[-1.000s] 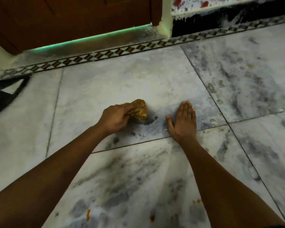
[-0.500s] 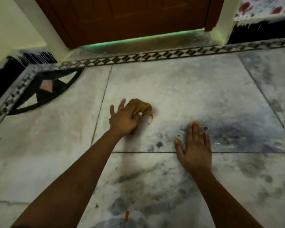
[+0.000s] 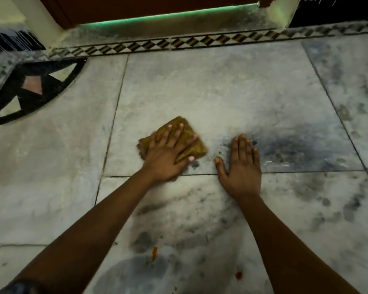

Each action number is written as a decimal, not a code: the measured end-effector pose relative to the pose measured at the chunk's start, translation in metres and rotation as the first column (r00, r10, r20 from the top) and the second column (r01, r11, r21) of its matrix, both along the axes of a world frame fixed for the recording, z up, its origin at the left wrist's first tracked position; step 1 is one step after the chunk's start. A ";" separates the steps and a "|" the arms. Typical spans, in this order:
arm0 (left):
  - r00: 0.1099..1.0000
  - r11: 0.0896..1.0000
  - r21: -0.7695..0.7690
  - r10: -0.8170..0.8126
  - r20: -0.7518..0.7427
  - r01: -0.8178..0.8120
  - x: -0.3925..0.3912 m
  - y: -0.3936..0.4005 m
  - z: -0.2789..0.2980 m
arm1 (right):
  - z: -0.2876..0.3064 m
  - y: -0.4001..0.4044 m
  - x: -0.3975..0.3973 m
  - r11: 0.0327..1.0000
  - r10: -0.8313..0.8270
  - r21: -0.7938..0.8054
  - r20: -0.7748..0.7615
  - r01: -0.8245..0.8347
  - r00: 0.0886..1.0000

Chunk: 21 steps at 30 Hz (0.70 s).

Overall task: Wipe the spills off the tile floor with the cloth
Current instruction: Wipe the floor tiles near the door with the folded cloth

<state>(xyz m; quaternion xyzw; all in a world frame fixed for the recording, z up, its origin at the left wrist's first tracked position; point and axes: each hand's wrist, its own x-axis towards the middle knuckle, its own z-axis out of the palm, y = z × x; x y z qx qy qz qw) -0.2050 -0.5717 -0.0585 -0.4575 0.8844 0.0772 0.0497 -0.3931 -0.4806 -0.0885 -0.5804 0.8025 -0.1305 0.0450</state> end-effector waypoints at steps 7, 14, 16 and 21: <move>0.904 0.900 0.094 0.425 0.036 -0.426 0.017 -0.058 0.004 | -0.004 0.001 0.000 1.000 0.009 -0.006 0.026 -0.009 1.000; 0.991 0.991 0.048 0.123 0.041 -0.125 -0.044 0.009 0.006 | 0.000 0.000 0.000 1.000 0.017 0.016 0.021 -0.018 1.000; 0.999 0.999 0.014 0.033 0.024 -0.033 -0.009 0.038 0.004 | 0.000 0.001 -0.001 0.999 0.023 0.033 0.004 -0.023 1.000; 0.957 0.958 -0.005 0.286 -0.040 -0.286 0.073 0.019 0.003 | 0.001 0.003 -0.001 0.998 0.027 0.056 0.020 -0.028 0.999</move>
